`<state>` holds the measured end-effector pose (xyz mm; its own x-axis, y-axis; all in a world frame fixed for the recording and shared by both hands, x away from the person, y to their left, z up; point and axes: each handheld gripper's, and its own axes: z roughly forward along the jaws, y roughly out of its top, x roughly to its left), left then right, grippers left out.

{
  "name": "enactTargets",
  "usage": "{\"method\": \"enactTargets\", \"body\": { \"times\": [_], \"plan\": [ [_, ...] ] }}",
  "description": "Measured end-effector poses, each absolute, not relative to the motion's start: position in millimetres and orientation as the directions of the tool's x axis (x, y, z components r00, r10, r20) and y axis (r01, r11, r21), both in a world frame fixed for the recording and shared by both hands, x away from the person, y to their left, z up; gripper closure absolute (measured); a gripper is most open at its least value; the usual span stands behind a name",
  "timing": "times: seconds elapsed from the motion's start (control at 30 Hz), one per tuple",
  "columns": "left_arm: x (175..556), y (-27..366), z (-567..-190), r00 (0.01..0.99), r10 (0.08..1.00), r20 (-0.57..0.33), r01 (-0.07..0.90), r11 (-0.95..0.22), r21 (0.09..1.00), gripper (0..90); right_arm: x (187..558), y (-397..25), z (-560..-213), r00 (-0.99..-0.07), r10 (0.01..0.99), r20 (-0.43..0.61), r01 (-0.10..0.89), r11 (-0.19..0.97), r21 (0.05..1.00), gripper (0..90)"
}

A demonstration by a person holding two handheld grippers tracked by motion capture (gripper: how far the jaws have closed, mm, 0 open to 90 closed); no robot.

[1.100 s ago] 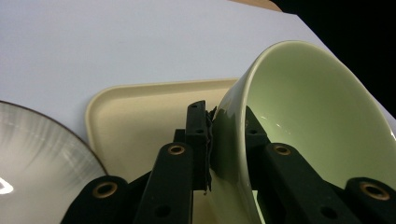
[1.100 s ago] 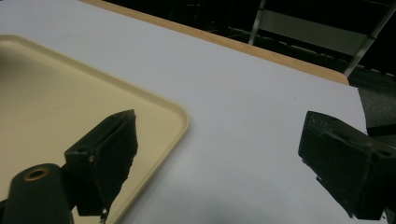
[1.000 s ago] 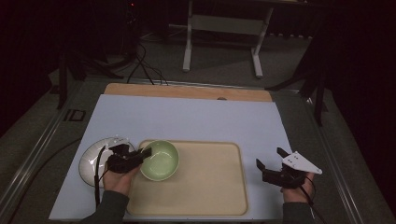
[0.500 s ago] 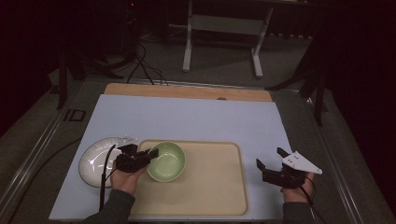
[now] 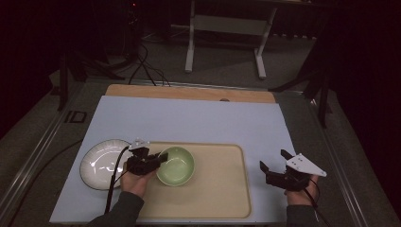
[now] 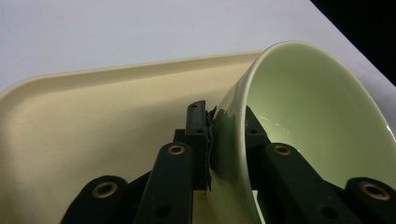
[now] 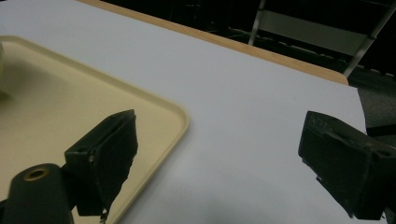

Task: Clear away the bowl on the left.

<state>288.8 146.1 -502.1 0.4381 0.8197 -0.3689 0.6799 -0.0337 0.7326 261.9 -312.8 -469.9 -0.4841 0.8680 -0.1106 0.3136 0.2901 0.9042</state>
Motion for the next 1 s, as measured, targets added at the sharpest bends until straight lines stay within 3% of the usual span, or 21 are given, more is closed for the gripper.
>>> {"method": "enactTargets", "body": {
  "times": [1.0],
  "plan": [
    [294.8,115.7,-519.8,0.455,0.806,-0.378,0.686,-0.047,0.726,80.2,261.8,-312.7,-470.2,-0.483,0.869,-0.112,0.315,0.292,0.903,11.3]
  ]
}}
